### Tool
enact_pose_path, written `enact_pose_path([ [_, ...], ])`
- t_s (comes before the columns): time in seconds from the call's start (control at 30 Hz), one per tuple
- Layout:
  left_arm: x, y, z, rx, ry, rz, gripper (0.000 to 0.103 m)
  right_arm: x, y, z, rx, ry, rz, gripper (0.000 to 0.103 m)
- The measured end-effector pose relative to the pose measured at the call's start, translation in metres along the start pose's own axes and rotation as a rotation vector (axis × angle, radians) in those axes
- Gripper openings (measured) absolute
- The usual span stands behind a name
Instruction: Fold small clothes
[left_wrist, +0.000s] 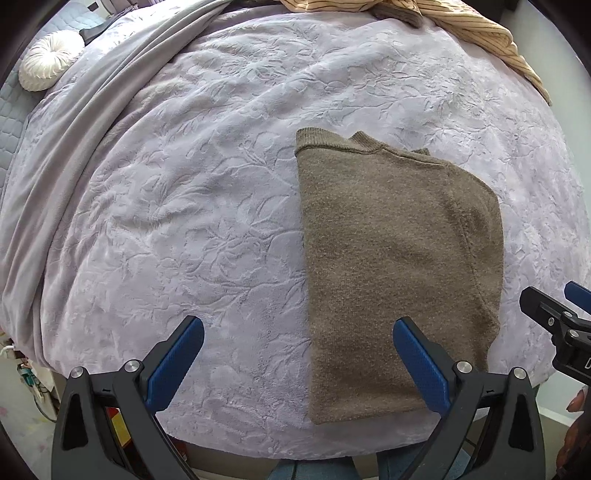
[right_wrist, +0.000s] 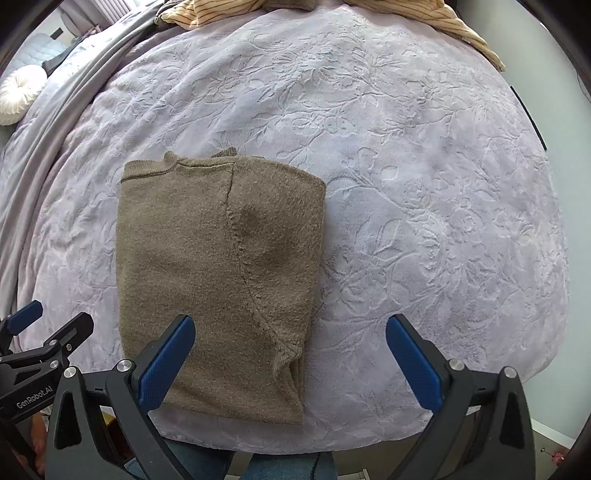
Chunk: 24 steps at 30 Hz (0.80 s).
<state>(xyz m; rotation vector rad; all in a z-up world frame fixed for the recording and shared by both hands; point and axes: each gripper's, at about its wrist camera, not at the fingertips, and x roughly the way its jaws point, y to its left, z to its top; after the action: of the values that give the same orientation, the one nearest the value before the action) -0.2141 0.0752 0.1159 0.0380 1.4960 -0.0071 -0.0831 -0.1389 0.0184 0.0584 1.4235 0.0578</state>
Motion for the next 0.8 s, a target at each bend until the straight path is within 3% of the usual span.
enact_pose_path([
  [0.8, 0.0018, 0.0015, 0.0018, -0.007, 0.004, 0.011, 0.103, 0.0018, 0.0009, 0.0046, -0.008, 0.01, -0.003, 0.103],
])
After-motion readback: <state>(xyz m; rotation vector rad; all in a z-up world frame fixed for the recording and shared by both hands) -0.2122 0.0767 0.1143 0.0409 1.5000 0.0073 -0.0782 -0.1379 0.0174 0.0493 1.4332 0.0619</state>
